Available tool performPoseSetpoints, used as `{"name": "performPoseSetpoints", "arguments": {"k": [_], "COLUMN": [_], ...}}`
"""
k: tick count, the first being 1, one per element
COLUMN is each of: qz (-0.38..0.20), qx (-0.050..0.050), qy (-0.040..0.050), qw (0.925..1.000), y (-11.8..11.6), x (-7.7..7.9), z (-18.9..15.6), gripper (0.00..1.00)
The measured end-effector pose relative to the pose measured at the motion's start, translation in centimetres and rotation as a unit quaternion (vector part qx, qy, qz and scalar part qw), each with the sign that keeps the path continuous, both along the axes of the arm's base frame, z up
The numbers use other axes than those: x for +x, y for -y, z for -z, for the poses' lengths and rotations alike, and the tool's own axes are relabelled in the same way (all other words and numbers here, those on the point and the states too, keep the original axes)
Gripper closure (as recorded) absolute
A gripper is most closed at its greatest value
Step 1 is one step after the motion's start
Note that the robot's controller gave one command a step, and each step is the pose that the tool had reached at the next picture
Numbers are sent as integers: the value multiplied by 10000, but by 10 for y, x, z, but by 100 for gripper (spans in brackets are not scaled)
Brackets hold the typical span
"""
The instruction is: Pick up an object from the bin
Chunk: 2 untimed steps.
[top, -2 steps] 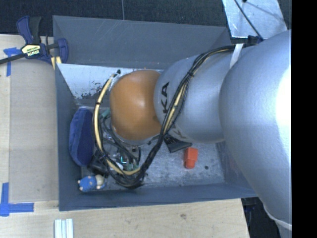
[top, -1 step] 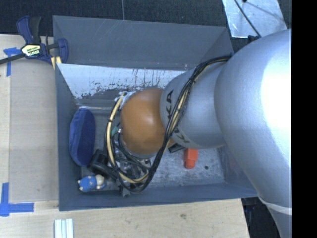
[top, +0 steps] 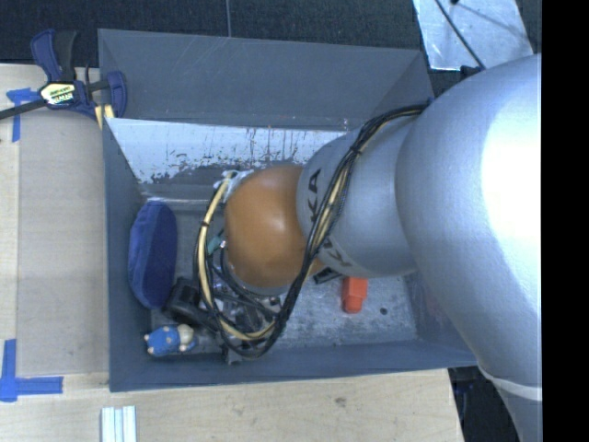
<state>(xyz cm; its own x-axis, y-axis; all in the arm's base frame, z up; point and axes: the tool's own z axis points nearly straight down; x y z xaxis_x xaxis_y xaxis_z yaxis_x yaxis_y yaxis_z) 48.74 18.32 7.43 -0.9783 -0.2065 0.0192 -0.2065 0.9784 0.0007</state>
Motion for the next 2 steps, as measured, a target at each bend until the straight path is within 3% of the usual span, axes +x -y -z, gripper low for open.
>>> {"name": "performPoseSetpoints", "arguments": {"k": [1,2], "qz": [-140,-541], "qx": [16,19], "qy": [113,98], "qw": [9998,9985], "y": [8,12], "x": [20,9], "z": [-108,-157], "gripper": [100,100]}}
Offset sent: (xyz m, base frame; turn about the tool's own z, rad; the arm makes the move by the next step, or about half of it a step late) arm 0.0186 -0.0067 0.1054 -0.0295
